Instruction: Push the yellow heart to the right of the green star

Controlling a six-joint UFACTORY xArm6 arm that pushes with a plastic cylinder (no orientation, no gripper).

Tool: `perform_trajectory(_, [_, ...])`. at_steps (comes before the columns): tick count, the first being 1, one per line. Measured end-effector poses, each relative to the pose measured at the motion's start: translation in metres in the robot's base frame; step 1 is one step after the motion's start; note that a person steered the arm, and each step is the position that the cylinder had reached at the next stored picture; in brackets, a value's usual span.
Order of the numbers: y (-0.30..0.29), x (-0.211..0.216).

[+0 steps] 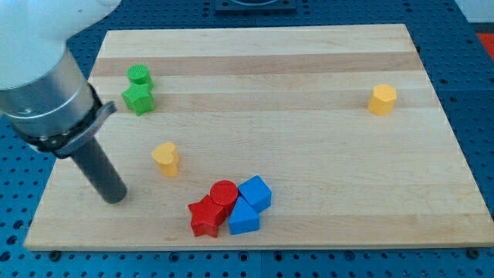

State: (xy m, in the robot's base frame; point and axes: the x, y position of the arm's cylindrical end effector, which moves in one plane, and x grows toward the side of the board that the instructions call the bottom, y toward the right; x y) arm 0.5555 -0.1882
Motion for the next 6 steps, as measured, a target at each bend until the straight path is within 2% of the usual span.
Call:
perform_trajectory(1, [0.042, -0.018])
perform_trajectory(2, [0.085, -0.057])
perform_trajectory(3, [0.109, -0.126])
perform_trajectory(4, [0.112, -0.146])
perform_trajectory(5, [0.100, -0.113])
perform_trajectory(6, [0.090, -0.057])
